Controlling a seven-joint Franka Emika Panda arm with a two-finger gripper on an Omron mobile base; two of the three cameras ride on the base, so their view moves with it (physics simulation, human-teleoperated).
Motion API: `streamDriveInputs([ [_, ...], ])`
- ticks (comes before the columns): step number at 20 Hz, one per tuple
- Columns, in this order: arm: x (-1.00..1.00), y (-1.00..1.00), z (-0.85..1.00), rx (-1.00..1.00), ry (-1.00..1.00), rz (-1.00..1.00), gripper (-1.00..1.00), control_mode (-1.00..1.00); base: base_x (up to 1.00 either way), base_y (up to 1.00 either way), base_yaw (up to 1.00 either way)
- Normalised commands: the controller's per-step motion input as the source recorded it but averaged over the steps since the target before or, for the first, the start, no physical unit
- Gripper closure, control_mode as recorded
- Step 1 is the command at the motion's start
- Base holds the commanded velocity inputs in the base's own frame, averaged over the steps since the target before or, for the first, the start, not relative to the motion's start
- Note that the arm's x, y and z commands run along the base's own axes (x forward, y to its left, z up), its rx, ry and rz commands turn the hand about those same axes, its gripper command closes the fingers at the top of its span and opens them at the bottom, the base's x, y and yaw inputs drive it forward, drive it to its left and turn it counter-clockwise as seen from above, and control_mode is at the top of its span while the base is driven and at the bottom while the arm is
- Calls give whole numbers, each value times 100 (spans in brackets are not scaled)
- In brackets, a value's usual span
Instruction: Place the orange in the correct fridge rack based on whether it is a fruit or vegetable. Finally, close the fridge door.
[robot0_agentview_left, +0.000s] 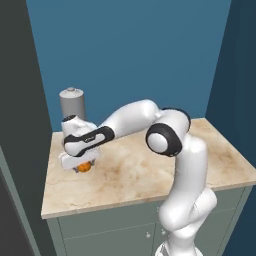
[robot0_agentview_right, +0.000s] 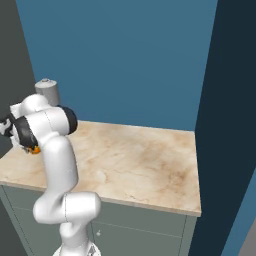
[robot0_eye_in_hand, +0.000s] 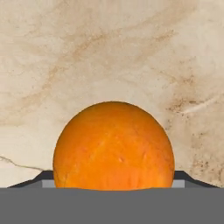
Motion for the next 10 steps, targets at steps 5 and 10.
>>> streamDriveInputs([
  [5, -37, -50, 100, 0, -18, 0, 100, -100, 0, 0, 0],
  [10, -41, -94, 86, 4, -13, -1, 100, -100, 0, 0, 0],
])
